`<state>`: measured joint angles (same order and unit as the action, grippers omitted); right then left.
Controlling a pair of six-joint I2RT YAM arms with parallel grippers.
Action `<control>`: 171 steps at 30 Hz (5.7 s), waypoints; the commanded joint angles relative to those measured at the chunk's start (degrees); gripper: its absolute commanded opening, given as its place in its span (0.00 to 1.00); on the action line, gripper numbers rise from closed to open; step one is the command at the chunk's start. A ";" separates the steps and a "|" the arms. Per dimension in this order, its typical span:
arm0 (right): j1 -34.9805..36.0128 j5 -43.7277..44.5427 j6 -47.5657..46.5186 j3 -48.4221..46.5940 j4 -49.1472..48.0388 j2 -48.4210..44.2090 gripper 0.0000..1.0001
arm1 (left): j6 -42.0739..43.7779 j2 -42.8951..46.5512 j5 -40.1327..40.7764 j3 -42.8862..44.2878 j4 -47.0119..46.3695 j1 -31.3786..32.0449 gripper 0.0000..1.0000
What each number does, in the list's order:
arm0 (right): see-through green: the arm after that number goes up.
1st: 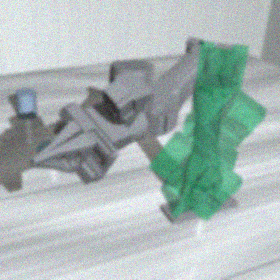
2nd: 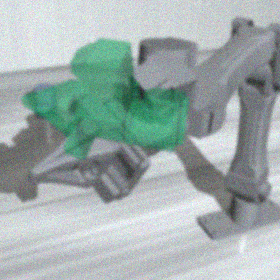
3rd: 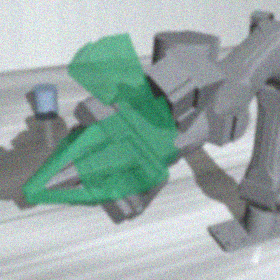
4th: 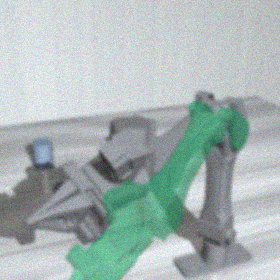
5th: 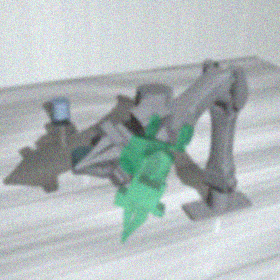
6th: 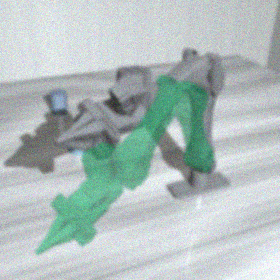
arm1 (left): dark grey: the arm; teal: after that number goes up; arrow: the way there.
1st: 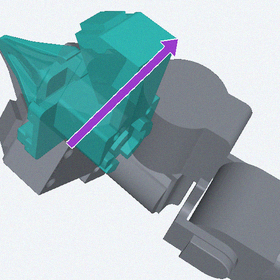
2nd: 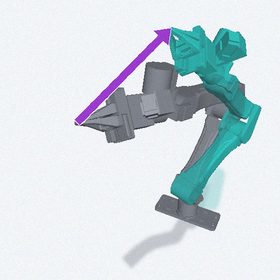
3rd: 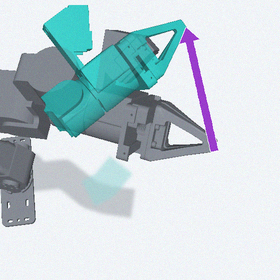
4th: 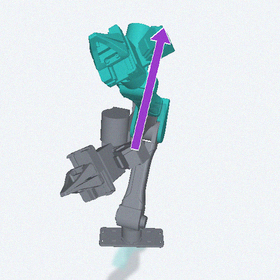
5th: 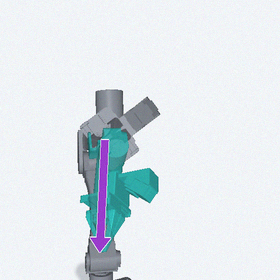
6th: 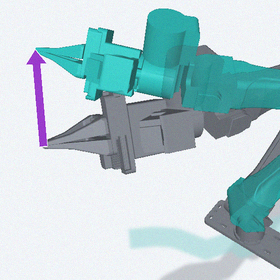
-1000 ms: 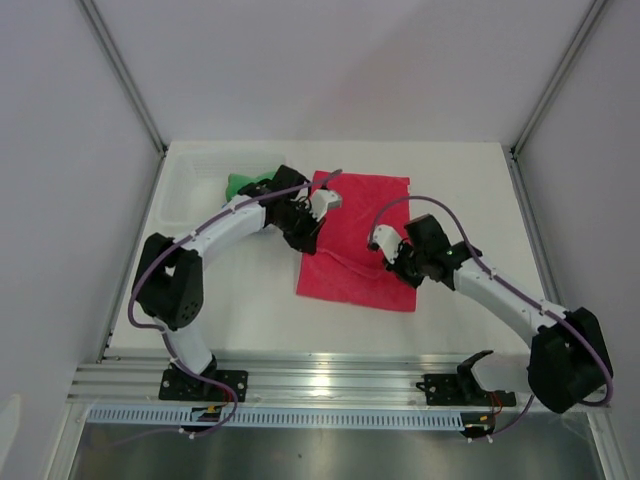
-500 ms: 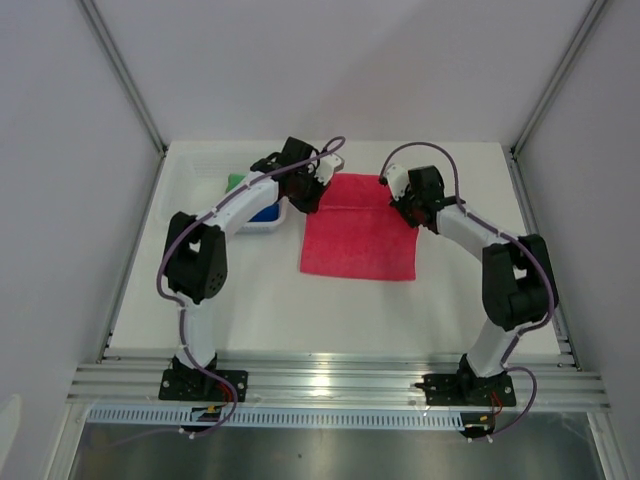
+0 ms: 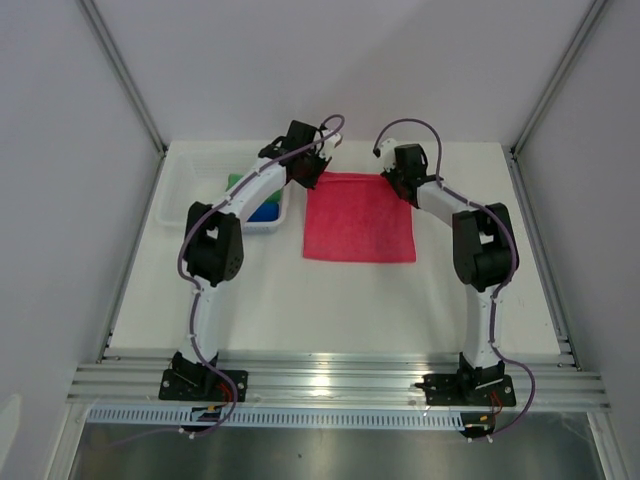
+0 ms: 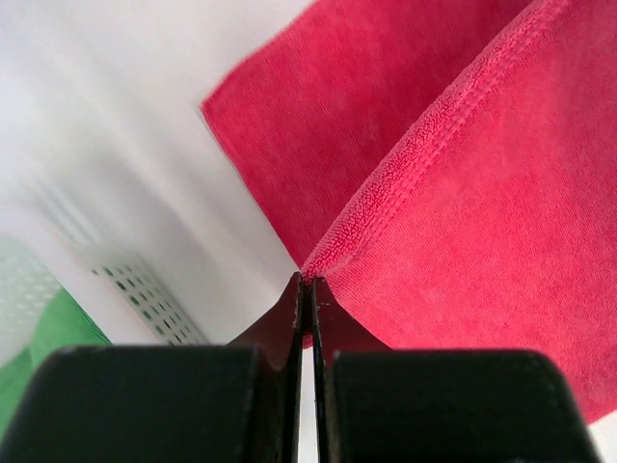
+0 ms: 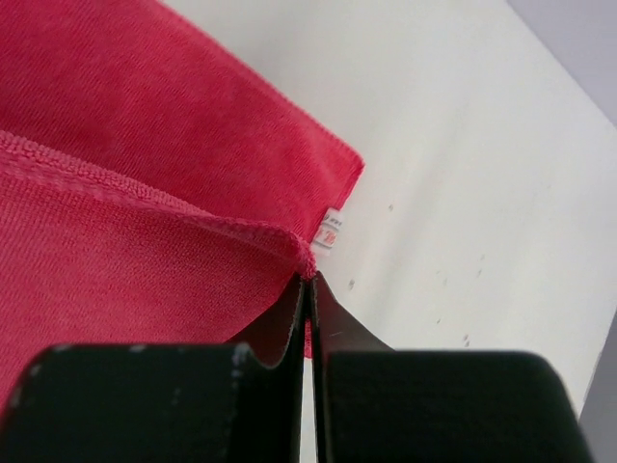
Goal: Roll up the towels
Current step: Fold the towel
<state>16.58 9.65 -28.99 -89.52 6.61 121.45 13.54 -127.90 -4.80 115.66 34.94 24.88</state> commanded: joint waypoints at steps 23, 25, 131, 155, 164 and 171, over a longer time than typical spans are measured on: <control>-1.11 5.55 2.54 -10.77 -5.91 9.24 0.00 | 8.60 -8.42 9.63 13.46 -3.55 -0.98 0.01; -1.20 5.56 2.63 -11.64 -5.91 9.77 0.00 | 10.62 -8.68 8.41 13.10 -4.26 -0.98 0.01; -9.64 -22.31 30.22 -20.26 16.86 8.81 0.00 | 16.34 -0.43 -10.32 -11.59 19.47 4.38 0.54; -8.67 -18.36 40.67 -30.44 17.11 18.63 0.01 | 16.96 -0.16 -10.32 -13.17 19.55 4.38 0.54; -9.81 -16.33 43.49 -37.58 21.69 24.19 0.03 | 20.28 1.68 -12.33 -13.79 20.61 4.56 0.55; -10.34 -25.10 36.22 -35.03 14.13 17.87 0.19 | 28.20 5.11 -11.99 -17.57 20.70 5.17 0.60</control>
<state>6.52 -10.20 11.79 -124.88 25.34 144.84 36.62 -125.97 -15.40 99.37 54.39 29.34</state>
